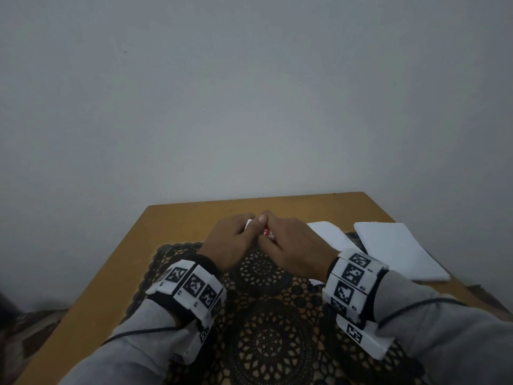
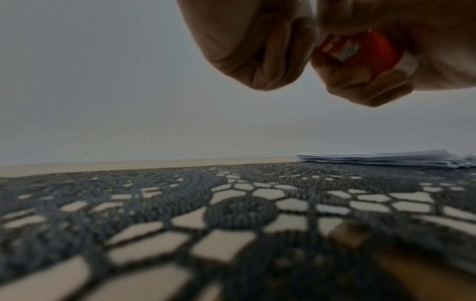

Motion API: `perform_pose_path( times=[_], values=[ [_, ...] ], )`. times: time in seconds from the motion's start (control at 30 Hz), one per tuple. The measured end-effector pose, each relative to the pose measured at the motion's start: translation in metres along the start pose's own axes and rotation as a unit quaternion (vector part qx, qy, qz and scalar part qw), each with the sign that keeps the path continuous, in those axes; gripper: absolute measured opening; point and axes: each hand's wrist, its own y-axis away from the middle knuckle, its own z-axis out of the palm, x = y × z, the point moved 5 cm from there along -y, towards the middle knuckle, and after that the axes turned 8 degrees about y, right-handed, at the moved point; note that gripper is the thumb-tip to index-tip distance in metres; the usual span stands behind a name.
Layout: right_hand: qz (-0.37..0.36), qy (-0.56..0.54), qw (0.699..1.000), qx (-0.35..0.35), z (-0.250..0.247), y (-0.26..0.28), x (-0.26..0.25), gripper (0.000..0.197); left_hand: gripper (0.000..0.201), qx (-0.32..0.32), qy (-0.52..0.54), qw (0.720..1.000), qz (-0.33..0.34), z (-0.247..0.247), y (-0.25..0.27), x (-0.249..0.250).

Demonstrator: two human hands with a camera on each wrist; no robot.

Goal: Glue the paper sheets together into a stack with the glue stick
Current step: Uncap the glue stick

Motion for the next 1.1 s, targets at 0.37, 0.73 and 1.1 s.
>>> perform_pose_path(
  times=[0.37,0.73,1.1],
  values=[
    [-0.005,0.028,1.0,0.007,0.0,-0.001,0.002,0.029,0.043,0.074,0.011,0.997,0.004,-0.01,0.0,-0.001],
    [-0.036,-0.044,0.998,0.029,-0.009,-0.002,-0.009,0.041,0.048,0.119,0.043,0.991,0.042,-0.021,0.004,0.024],
    [-0.019,-0.004,0.995,0.094,-0.04,-0.022,-0.043,0.027,0.033,0.148,0.024,0.984,-0.091,-0.058,-0.023,0.037]
  ],
)
